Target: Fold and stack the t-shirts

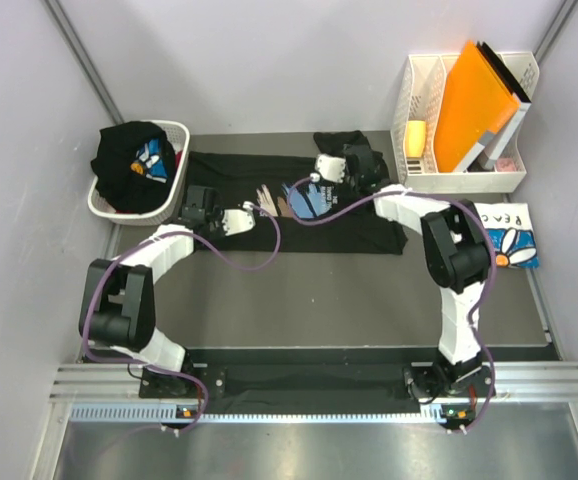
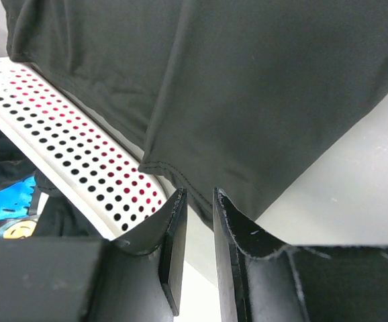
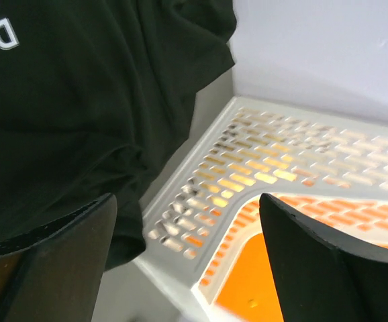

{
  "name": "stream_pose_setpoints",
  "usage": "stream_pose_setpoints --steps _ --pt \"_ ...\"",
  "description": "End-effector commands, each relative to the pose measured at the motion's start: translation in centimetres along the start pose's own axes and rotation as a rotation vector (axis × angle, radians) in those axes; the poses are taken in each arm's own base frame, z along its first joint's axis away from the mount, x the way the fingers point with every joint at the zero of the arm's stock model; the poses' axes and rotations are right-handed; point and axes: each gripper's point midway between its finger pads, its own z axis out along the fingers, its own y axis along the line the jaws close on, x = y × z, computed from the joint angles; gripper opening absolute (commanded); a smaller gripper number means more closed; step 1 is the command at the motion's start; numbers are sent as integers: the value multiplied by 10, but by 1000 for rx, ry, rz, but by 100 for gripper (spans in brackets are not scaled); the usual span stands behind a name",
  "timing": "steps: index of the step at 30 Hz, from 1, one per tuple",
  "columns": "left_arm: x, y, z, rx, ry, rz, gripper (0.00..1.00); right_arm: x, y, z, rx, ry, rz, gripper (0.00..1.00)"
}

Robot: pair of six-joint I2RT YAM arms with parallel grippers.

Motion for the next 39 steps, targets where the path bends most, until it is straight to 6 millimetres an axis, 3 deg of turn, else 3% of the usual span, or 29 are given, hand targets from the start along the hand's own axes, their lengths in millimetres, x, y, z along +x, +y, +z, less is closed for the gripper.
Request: stream_pose_setpoints --steps 1,2,3,5,6,13,16,19,28,39 --pt "-5 15 6 -55 -1 -29 28 -2 -43 -51 -75 -43 325 87" --pt "-1 16 8 -57 14 -39 28 -1 -48 -65 -94 -59 391 86" --pt "2 12 16 -44 34 -47 28 3 -29 -73 -187 -61 398 86" --pt "4 16 22 -47 45 -83 25 8 -23 -94 -245 -82 426 84" --pt "7 12 28 -26 54 -94 24 18 2 -101 -336 -71 426 84" --pt "0 5 39 17 35 -126 24 63 69 -148 -636 -50 519 75" --pt "0 6 41 14 39 -114 4 73 95 -156 -726 -35 539 69" --pt "0 6 43 22 46 -112 0 80 119 -157 -816 -16 560 67" --pt "-7 -4 46 29 55 -84 0 91 138 -159 -946 -28 637 65" --pt "-7 -31 64 53 112 -90 0 92 140 -154 -963 -48 620 62"
